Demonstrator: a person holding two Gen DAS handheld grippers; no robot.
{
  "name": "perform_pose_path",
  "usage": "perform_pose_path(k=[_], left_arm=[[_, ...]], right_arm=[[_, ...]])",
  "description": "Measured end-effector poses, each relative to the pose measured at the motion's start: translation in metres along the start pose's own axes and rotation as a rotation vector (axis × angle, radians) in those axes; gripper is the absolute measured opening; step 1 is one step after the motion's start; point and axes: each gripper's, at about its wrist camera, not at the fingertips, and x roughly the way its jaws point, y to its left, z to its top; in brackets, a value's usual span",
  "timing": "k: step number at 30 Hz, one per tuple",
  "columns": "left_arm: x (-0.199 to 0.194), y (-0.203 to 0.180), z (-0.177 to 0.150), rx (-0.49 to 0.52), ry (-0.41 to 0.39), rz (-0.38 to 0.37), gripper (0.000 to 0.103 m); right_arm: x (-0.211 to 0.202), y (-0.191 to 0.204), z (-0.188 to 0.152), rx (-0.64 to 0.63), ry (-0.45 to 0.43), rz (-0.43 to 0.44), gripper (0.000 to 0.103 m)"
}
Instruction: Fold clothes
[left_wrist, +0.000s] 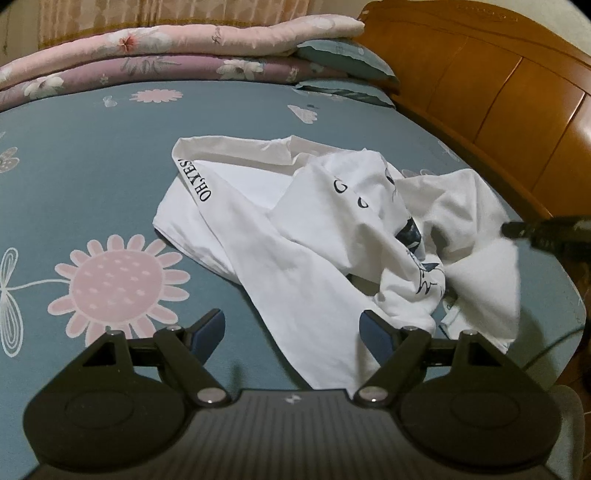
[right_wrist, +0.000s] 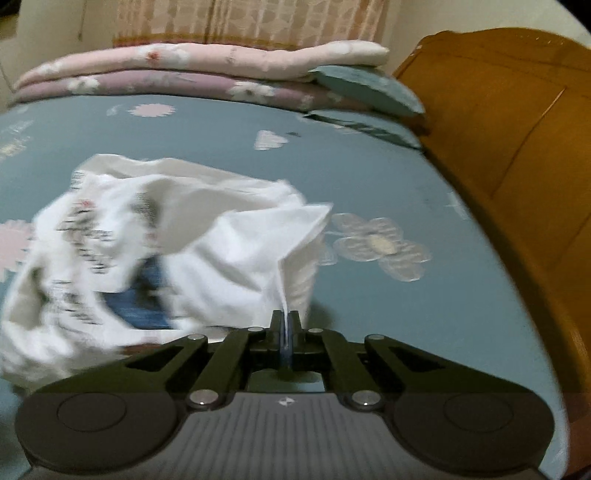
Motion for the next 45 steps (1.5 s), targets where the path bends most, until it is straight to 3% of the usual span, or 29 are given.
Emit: perform_pose_path(k=[3, 8, 10, 11, 12, 14, 18, 19, 20, 21, 27, 32, 38, 42, 45], left_arm=[[0.002, -0.001, 0.000, 0.004, 0.006, 0.003, 0.080], [0.005, -0.002, 0.001, 0.007, 0.017, 0.005, 0.080], [0.007, -0.003, 0.001, 0.005, 0.022, 0.002, 0.080], [0.008, -0.004, 0.001, 0.007, 0.025, 0.003, 0.080], [0.009, -0.005, 0.001, 0.009, 0.029, 0.005, 0.080], [0.012, -0.006, 0.001, 0.013, 0.036, 0.008, 0.080], [0.013, -0.009, 0.002, 0.026, 0.045, 0.013, 0.080], [0.013, -0.009, 0.002, 0.028, 0.047, 0.015, 0.080], [0.013, -0.010, 0.003, 0.030, 0.048, 0.017, 0.080], [0.013, -0.010, 0.003, 0.032, 0.049, 0.018, 0.080], [0.013, -0.014, 0.005, 0.044, 0.054, 0.028, 0.080], [0.015, -0.013, 0.007, 0.045, 0.063, 0.024, 0.080], [0.013, -0.013, 0.008, 0.050, 0.067, 0.027, 0.080], [0.013, -0.013, 0.009, 0.049, 0.069, 0.029, 0.080], [0.013, -0.013, 0.009, 0.050, 0.071, 0.024, 0.080]], right_arm=[[0.011, -0.032, 0.004, 0.009, 0.025, -0.027, 0.001], [0.035, -0.083, -0.001, 0.196, 0.078, 0.095, 0.005], [0.041, -0.097, -0.012, 0.300, 0.077, 0.215, 0.022], [0.044, -0.103, -0.020, 0.347, 0.079, 0.285, 0.038], [0.048, -0.104, -0.028, 0.369, 0.084, 0.302, 0.049], [0.055, -0.103, -0.042, 0.401, 0.100, 0.320, 0.050], [0.067, -0.101, -0.064, 0.449, 0.131, 0.347, 0.046], [0.068, -0.102, -0.067, 0.455, 0.127, 0.357, 0.037], [0.068, -0.102, -0.070, 0.461, 0.123, 0.367, 0.009], [0.067, -0.104, -0.069, 0.463, 0.118, 0.373, 0.002], [0.052, -0.125, -0.031, 0.344, 0.057, 0.197, 0.002], [0.049, -0.157, -0.003, 0.265, 0.064, 0.021, 0.002], [0.059, -0.200, 0.015, 0.258, 0.096, -0.096, 0.001], [0.069, -0.228, 0.020, 0.286, 0.123, -0.221, 0.001], [0.080, -0.243, 0.017, 0.302, 0.132, -0.246, 0.003]])
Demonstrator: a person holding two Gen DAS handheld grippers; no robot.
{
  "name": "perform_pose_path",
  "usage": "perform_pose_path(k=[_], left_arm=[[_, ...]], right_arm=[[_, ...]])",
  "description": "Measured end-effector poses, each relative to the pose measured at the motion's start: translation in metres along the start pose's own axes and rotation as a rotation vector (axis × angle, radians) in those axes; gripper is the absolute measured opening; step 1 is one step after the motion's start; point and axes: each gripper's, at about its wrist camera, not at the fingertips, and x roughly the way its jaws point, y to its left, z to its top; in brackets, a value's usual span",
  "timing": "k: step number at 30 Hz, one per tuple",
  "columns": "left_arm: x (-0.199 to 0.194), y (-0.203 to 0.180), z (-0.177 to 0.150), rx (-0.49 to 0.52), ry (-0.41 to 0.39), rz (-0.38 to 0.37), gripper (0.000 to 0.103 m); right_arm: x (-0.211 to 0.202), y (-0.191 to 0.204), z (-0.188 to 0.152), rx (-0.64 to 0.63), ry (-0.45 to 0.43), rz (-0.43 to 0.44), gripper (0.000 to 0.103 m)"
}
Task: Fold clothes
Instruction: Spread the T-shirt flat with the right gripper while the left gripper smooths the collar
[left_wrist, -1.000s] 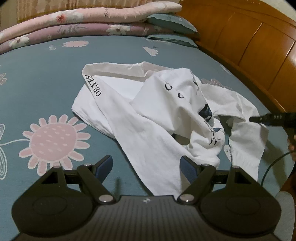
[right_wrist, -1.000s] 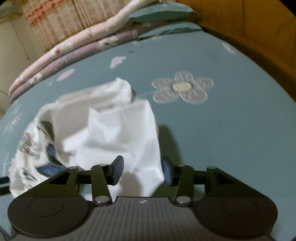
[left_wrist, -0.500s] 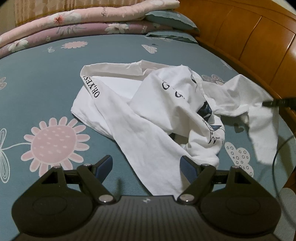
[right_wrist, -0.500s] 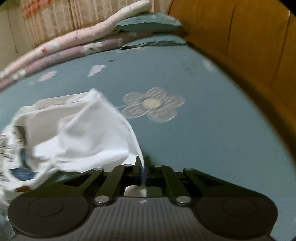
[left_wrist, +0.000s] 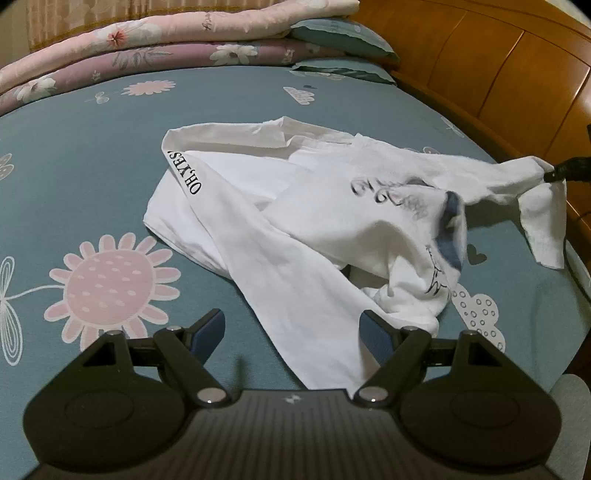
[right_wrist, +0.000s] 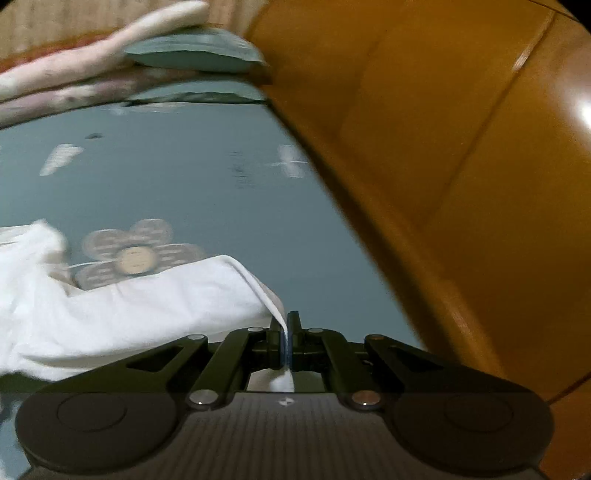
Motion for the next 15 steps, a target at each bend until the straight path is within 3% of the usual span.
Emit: perform_pose_path(k=[2, 6, 8, 11, 15], left_arm=[[0.000, -0.001, 0.000, 0.008, 0.002, -0.001, 0.080], [-0.003, 0.000, -0.001, 0.006, -0.003, -0.012, 0.080], [-0.004, 0.003, -0.001, -0.012, -0.005, -0.029, 0.080], [-0.007, 0.007, -0.001, -0.047, -0.020, -0.068, 0.079], [-0.006, 0.016, -0.004, -0.116, -0.029, -0.122, 0.077]], right_arm=[[0.012, -0.005, -0.001, 0.048, 0.051, 0.007, 0.007], [0.009, 0.000, -0.014, 0.043, 0.046, 0.019, 0.032], [-0.002, 0.006, -0.020, 0.041, 0.035, 0.058, 0.034], [-0.026, 0.022, -0.026, 0.022, 0.002, 0.137, 0.049], [-0.065, 0.050, -0.040, -0.012, -0.045, 0.275, 0.058]])
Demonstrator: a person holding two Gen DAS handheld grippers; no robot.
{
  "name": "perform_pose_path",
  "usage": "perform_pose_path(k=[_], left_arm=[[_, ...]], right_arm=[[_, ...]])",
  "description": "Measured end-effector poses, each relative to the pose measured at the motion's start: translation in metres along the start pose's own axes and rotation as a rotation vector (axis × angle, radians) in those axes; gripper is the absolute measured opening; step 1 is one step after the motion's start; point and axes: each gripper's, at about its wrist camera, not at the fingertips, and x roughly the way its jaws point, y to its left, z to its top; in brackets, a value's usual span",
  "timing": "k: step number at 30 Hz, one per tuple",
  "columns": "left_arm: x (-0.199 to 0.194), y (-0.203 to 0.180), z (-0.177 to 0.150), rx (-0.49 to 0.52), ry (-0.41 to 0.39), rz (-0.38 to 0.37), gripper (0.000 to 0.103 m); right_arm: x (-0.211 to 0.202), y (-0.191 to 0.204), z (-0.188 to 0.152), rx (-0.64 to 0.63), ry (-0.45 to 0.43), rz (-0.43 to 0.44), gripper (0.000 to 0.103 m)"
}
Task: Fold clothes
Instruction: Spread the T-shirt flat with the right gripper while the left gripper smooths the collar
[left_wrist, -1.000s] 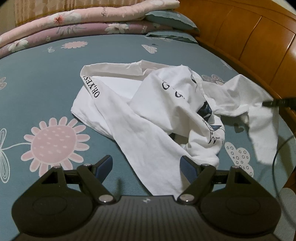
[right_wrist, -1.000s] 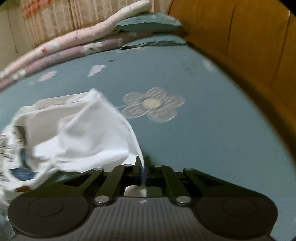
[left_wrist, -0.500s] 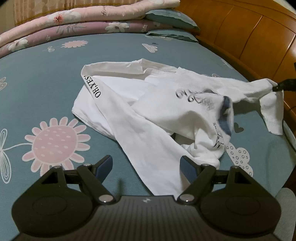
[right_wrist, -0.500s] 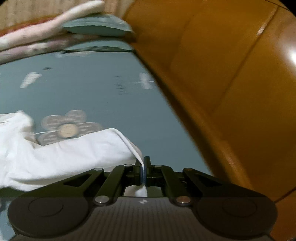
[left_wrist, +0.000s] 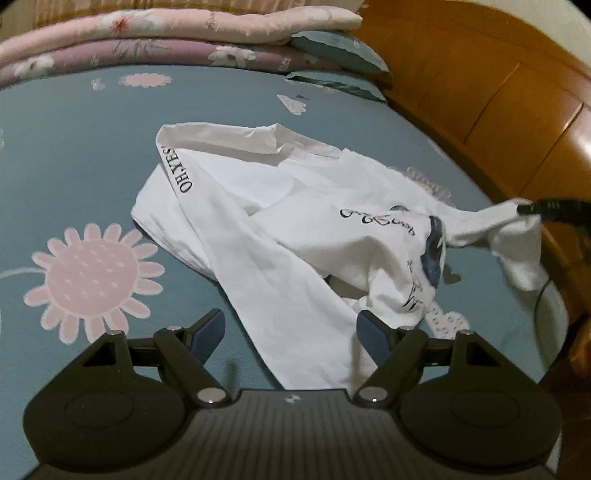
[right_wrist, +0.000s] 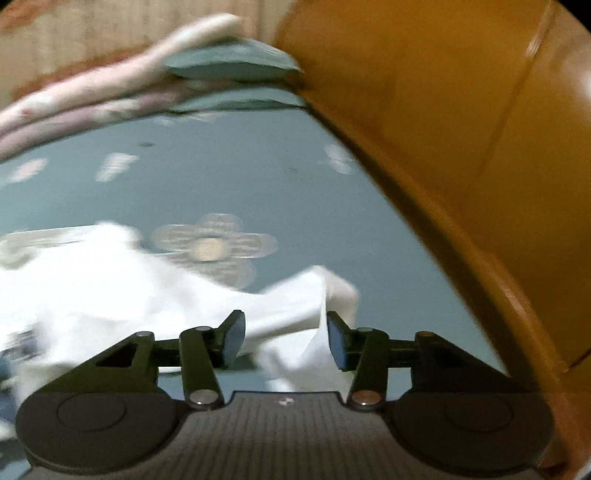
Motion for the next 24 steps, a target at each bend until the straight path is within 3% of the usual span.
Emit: perform_pose_path(k=[6, 10, 14, 18, 21, 24], left_arm=[[0.014, 0.026, -0.012, -0.205, 0.042, -0.127, 0.077], [0.028, 0.045, -0.025, -0.349, 0.053, -0.197, 0.077], [0.038, 0.063, -0.036, -0.467, 0.059, -0.300, 0.077], [0.046, 0.072, -0.044, -0.537, 0.048, -0.389, 0.078], [0.045, 0.072, -0.047, -0.564, 0.012, -0.470, 0.077], [0.038, 0.076, -0.046, -0.623, -0.096, -0.625, 0.078]], right_arm=[[-0.035, 0.067, -0.047, 0.010, -0.029, 0.293, 0.065], [-0.042, 0.106, -0.088, 0.058, -0.017, 0.419, 0.068], [-0.039, 0.132, -0.125, 0.098, 0.033, 0.496, 0.068], [-0.034, 0.142, -0.147, 0.098, 0.094, 0.509, 0.068], [-0.035, 0.145, -0.161, 0.109, 0.124, 0.511, 0.069], [-0.032, 0.150, -0.171, 0.120, 0.142, 0.516, 0.070]])
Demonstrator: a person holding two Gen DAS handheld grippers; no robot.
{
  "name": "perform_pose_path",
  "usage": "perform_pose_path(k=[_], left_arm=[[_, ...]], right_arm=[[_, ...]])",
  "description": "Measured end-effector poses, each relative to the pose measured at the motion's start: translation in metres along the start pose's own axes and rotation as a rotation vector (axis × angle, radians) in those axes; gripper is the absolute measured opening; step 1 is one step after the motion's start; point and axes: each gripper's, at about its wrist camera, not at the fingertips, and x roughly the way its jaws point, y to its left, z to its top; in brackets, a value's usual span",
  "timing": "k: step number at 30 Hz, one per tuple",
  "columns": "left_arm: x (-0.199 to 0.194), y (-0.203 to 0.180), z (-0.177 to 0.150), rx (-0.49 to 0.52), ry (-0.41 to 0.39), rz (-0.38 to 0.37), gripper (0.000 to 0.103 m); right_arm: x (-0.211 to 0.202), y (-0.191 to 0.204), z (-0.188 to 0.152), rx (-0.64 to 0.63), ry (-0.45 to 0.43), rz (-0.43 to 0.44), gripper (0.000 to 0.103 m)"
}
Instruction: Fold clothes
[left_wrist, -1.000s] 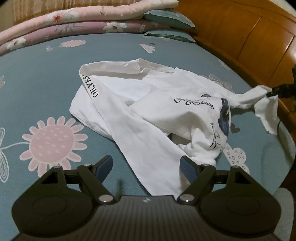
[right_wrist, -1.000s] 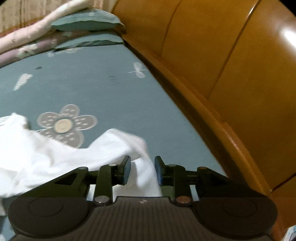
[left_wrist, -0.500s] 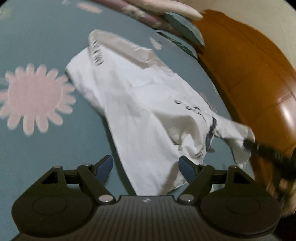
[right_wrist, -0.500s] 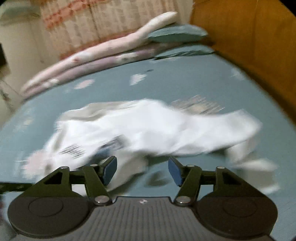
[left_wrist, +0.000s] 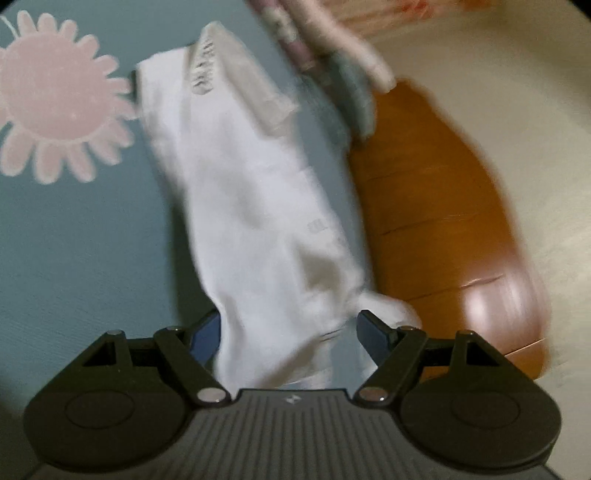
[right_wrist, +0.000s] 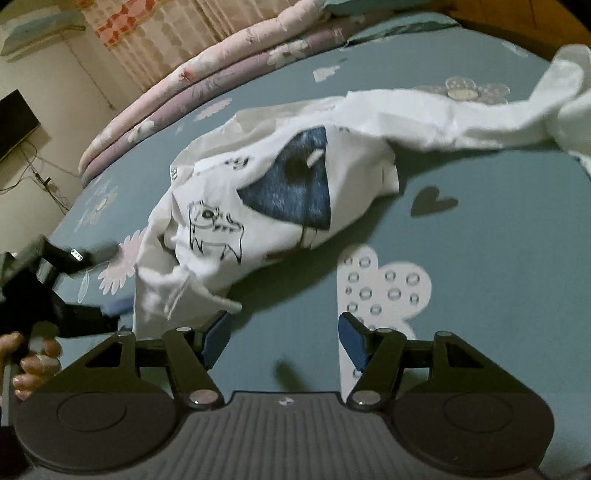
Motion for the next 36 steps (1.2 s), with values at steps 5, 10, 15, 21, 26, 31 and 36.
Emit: perform_pose_path(k=[5, 10, 15, 21, 26, 31, 36], left_arm=[[0.008, 0.010, -0.003, -0.010, 0.005, -0.001, 0.077], [0.015, 0.031, -0.011, -0.126, 0.009, -0.047, 0.034], [0.008, 0.018, -0.007, -0.071, -0.040, -0.011, 0.005], [-0.020, -0.016, 0.024, 0.113, -0.083, 0.171, 0.003], [-0.053, -0.038, 0.059, 0.261, -0.127, 0.343, 0.003], [-0.094, -0.043, 0.091, 0.345, -0.191, 0.498, 0.002], [-0.117, -0.041, 0.127, 0.397, -0.238, 0.653, 0.002]], right_arm=[[0.005, 0.001, -0.006, 0.006, 0.017, 0.011, 0.070], [0.008, 0.004, -0.009, -0.002, 0.027, 0.016, 0.070], [0.007, 0.007, -0.010, -0.019, 0.027, 0.006, 0.070], [0.003, 0.006, -0.010, -0.016, 0.016, 0.002, 0.070], [0.000, 0.009, -0.010, -0.031, 0.003, 0.006, 0.070], [0.000, 0.011, -0.010, -0.038, 0.001, 0.000, 0.070], [0.000, 0.012, -0.009, -0.042, -0.001, -0.009, 0.073]])
